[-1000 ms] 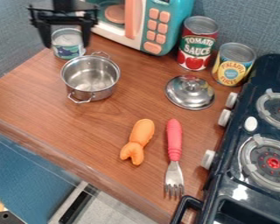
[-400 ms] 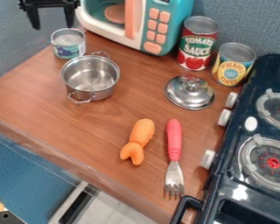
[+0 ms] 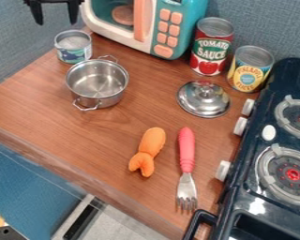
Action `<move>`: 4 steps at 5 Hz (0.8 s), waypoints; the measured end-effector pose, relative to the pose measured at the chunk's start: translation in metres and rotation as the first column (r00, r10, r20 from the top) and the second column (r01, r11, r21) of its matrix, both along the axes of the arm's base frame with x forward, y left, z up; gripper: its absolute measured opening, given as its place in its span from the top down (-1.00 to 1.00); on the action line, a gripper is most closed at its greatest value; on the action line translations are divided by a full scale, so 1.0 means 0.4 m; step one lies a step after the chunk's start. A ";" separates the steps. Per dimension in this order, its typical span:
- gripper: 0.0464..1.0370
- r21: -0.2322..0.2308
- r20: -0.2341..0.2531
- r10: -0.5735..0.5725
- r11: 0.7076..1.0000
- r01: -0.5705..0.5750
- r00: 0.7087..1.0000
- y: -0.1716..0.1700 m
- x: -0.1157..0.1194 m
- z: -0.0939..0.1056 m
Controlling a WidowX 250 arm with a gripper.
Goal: Moved the can and the silver pot to the lower part
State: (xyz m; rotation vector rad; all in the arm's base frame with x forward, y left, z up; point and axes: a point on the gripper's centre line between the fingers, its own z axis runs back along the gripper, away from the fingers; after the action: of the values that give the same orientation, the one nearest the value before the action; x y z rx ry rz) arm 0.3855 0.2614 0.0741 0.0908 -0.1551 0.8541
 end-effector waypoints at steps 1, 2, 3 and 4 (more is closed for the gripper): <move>-0.92 0.010 0.008 -0.001 1.000 0.000 1.000 0.017 0.023 -0.003; -0.92 0.030 0.036 -0.002 1.000 0.001 0.999 0.024 0.033 -0.010; -0.92 0.041 0.049 -0.010 0.999 0.008 0.999 0.015 0.042 -0.029; -0.92 0.036 0.033 -0.031 0.999 0.030 0.999 -0.005 0.058 -0.069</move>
State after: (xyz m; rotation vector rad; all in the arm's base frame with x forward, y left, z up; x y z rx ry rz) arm 0.4086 0.2593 0.0463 0.1070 -0.2022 0.8225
